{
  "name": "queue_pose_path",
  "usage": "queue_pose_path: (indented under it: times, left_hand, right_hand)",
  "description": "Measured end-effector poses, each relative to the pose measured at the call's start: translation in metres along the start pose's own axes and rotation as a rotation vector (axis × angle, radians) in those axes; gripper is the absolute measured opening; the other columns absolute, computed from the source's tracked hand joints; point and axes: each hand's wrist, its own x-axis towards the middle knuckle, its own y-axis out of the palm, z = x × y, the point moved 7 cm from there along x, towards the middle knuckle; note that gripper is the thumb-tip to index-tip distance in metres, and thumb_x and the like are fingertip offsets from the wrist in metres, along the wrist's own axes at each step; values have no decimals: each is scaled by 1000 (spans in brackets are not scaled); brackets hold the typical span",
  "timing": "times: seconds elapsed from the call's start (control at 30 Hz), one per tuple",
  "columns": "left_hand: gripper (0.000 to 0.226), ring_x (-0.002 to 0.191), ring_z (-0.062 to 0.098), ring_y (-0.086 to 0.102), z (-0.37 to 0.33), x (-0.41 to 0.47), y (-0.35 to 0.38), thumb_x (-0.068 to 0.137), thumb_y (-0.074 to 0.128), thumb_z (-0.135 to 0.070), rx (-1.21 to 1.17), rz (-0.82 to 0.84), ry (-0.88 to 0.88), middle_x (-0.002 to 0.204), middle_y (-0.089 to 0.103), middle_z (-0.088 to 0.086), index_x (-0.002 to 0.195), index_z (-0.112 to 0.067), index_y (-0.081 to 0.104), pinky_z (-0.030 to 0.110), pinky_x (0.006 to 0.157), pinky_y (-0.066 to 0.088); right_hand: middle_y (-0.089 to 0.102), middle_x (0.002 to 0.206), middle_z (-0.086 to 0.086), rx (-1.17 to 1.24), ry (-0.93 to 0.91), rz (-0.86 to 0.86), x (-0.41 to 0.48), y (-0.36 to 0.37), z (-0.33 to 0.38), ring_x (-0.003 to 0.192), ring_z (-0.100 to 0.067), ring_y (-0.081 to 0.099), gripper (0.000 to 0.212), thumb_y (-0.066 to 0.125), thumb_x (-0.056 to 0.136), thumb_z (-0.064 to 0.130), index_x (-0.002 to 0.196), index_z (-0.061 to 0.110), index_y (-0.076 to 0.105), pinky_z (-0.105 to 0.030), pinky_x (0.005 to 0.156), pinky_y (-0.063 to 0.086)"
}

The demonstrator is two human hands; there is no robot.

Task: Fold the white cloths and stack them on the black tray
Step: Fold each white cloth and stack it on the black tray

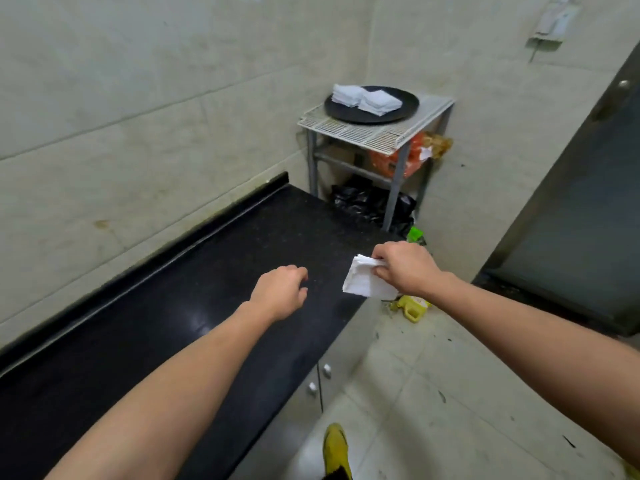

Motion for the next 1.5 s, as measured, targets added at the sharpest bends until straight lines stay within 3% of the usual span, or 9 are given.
queue_pose_path:
  times: [0.33,0.5,0.7,1.0,1.2,1.33,1.5]
  left_hand:
    - [24,99,24,59,-66,199,-11,94,50,-32,0,-27,152,110,61,1,114,-19,57,37,78,49]
    - [24,101,25,59,-95,279,-28,94,51,-31,-16,-40,212,109,62,2,113,-19,59,38,77,49]
    - [23,98,24,59,-118,360,-35,94,50,-30,-20,-82,208,106,62,2,112,-18,58,39,73,50]
    - [15,91,25,61,-142,492,-71,87,53,-27,-105,-322,-43,94,66,1,93,-16,62,37,72,51]
    - [17,87,21,61,-152,544,-85,90,54,-29,-140,-385,-175,95,66,-1,100,-18,64,34,71,50]
    - [19,87,19,61,-138,571,-95,90,55,-27,-114,-390,-250,97,64,0,104,-18,63,36,74,52]
    - [22,86,17,60,-105,615,-106,90,57,-27,-106,-413,-337,100,62,0,110,-18,61,36,75,54]
  right_hand:
    - [66,110,-5,26,160,-45,93,-26,-153,104,-30,59,21,57,90,32,107,21,62,-35,74,44]
    - [66,101,-7,81,225,-54,132,-43,-223,96,-32,60,4,57,87,27,87,24,56,-33,64,40]
    - [65,91,-6,143,230,-75,182,-49,-298,87,-32,61,8,59,86,26,81,25,53,-37,66,47]
    - [69,94,-4,207,17,-176,296,-89,-400,88,-28,63,13,60,84,31,93,24,67,-33,65,45]
    - [61,83,8,274,-115,-150,365,-128,-445,82,-18,59,6,60,87,29,83,32,57,-29,62,36]
    - [67,90,5,324,-199,-167,419,-145,-455,83,-18,59,8,62,86,30,93,29,66,-33,68,46]
    - [67,96,4,304,-290,-196,495,-164,-448,87,-19,59,11,64,86,31,95,27,66,-30,66,39]
